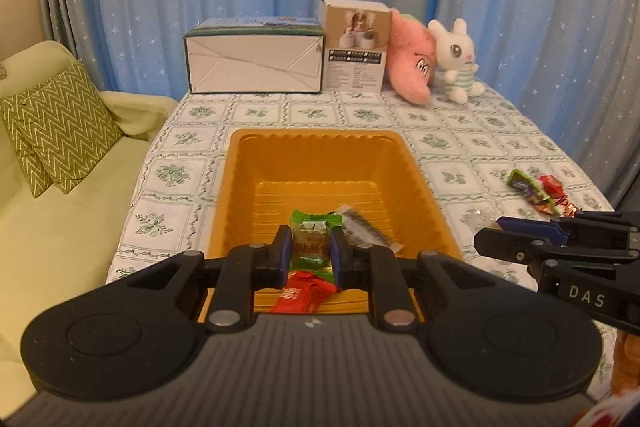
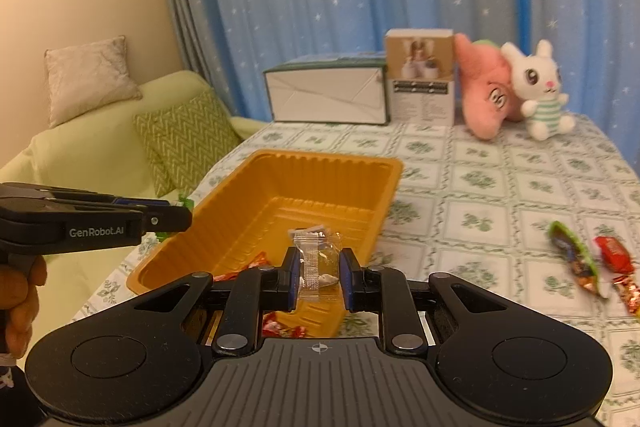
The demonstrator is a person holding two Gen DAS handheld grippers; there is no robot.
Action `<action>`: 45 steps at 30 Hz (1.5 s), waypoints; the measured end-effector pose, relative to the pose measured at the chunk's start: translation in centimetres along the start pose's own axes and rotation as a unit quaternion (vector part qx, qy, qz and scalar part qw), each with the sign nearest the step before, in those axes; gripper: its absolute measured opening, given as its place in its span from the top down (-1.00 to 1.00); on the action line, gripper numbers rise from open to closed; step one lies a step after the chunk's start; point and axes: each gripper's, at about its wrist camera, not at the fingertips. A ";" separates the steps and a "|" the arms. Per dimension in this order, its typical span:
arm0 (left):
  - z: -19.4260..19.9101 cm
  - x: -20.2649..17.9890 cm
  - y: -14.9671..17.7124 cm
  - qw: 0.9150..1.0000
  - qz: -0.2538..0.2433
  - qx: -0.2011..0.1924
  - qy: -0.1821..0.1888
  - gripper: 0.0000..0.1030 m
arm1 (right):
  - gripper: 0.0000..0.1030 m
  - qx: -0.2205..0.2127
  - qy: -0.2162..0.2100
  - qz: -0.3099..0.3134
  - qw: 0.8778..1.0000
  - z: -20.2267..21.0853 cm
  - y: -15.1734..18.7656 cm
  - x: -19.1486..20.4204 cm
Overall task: Organize snacks
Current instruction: 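Open both grippers to drop the candies into the orange tray, then move both grippers back toward the remaining candies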
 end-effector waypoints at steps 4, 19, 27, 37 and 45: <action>-0.8 0.9 0.6 1.000 0.000 0.008 -0.004 0.66 | 0.59 0.011 -0.005 -0.005 1.000 -1.0 0.3 0.1; -2.4 1.8 1.5 1.000 0.012 0.016 -0.005 0.58 | 0.59 0.025 -0.010 -0.008 1.000 -2.9 0.4 0.4; -1.9 2.3 1.4 1.000 0.019 0.004 -0.010 0.55 | 0.59 0.026 -0.013 -0.010 1.000 -3.1 0.4 0.7; -1.8 2.7 1.4 1.000 0.022 0.001 -0.013 0.48 | 0.44 0.009 -0.022 -0.021 1.000 -3.2 0.4 0.5; -1.6 2.5 1.2 1.000 0.022 -0.005 -0.010 0.43 | -0.27 -0.009 0.015 -0.069 0.997 -1.5 0.1 -2.1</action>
Point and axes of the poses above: each gripper's, at about its wrist camera, not at the fingertips, and z roughly against the way its jaws point, x to its left, y to its underside, and after that the axes turned 6 degrees about -x, right-handed
